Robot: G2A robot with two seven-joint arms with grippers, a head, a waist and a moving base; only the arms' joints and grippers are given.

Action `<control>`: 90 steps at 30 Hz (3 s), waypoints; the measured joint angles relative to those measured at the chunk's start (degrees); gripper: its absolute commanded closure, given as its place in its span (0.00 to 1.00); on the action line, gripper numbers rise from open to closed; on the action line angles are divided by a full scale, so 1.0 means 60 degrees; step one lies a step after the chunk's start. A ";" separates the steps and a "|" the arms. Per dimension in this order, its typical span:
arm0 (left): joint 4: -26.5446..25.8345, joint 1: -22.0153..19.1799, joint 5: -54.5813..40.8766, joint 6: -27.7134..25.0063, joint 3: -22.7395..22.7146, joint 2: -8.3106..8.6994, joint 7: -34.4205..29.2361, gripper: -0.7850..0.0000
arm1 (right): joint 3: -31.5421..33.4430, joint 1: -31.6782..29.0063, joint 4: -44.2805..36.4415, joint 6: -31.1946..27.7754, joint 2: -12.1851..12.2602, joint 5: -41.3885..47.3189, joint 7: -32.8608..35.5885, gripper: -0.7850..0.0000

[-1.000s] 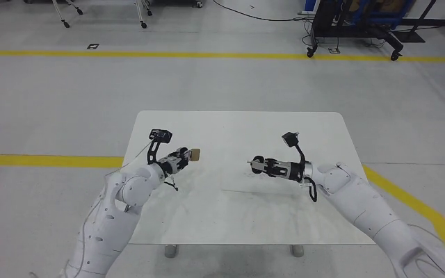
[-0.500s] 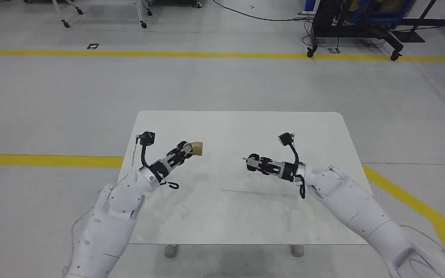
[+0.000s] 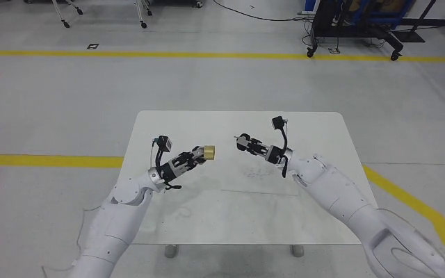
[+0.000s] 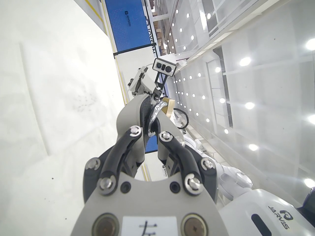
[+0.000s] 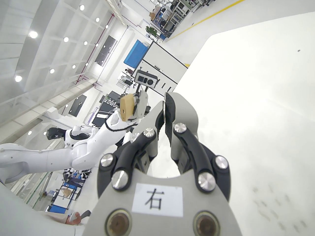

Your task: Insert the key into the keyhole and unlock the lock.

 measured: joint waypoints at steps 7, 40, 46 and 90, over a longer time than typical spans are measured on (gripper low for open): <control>0.0522 -0.0361 -0.0005 0.0001 0.0293 0.0014 -0.1559 1.00 | -0.0097 0.0251 0.0690 -0.0502 -0.0472 -0.0114 -0.0343 1.00; 0.1157 -0.1126 0.0249 0.0425 0.0892 -0.0162 -0.0866 1.00 | 0.0366 0.0246 0.1158 -0.2151 -0.0929 0.1322 0.2902 1.00; 0.1079 -0.1046 0.0407 0.0727 0.0966 -0.0177 -0.0561 1.00 | 0.0357 0.0248 0.1156 -0.2149 -0.0931 0.1314 0.2909 1.00; 0.2142 -0.1651 -0.2086 0.1165 0.1452 -0.1161 0.3092 1.00 | 0.2541 -0.1972 -0.3461 0.4320 -0.0015 0.0237 0.2030 1.00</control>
